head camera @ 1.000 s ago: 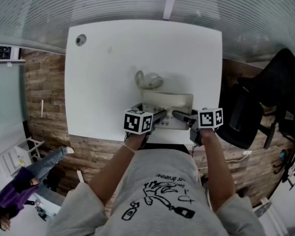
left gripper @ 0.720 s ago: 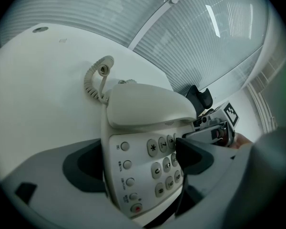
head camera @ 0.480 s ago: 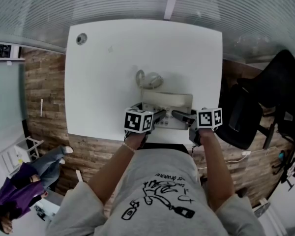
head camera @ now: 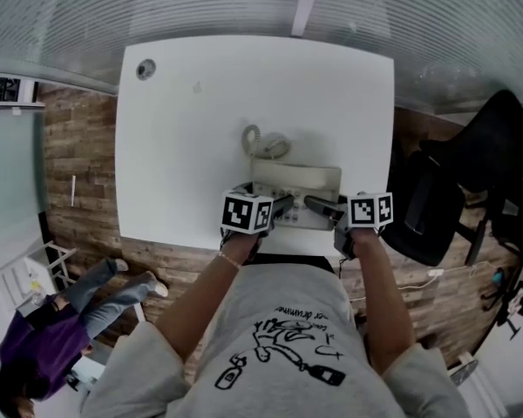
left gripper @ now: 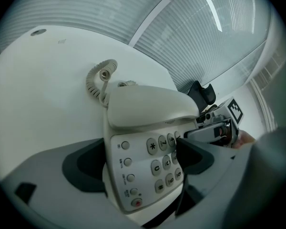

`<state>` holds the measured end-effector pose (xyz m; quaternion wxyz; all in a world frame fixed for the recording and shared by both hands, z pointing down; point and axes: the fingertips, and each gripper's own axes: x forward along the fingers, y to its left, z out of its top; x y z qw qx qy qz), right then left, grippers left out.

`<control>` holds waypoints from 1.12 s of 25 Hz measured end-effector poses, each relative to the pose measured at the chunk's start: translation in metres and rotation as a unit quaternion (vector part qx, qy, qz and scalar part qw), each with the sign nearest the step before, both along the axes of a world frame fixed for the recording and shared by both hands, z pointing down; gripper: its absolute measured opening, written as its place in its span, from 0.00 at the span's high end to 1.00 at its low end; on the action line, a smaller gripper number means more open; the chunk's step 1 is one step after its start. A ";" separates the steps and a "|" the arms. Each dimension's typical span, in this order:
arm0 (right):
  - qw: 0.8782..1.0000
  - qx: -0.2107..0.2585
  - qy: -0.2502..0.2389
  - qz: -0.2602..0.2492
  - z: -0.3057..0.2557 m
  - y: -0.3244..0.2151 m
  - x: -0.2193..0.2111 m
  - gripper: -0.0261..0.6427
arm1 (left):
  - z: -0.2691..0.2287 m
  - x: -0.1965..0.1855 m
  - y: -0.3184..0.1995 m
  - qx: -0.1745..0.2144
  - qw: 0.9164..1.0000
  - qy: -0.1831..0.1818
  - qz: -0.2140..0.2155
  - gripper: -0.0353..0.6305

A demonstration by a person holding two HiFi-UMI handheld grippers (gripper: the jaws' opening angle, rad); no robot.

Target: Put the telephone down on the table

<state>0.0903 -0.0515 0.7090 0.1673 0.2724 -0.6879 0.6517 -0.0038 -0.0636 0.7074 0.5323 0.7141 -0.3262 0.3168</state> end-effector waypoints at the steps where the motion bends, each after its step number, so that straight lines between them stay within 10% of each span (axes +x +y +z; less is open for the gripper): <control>1: 1.000 -0.001 0.001 0.001 0.000 0.000 0.000 0.49 | 0.000 0.000 0.000 -0.001 1.000 -0.001 0.001 0.28; 28: 0.999 0.009 0.052 -0.005 0.002 -0.002 0.006 0.50 | 0.002 -0.009 0.005 0.007 0.999 -0.029 0.020 0.28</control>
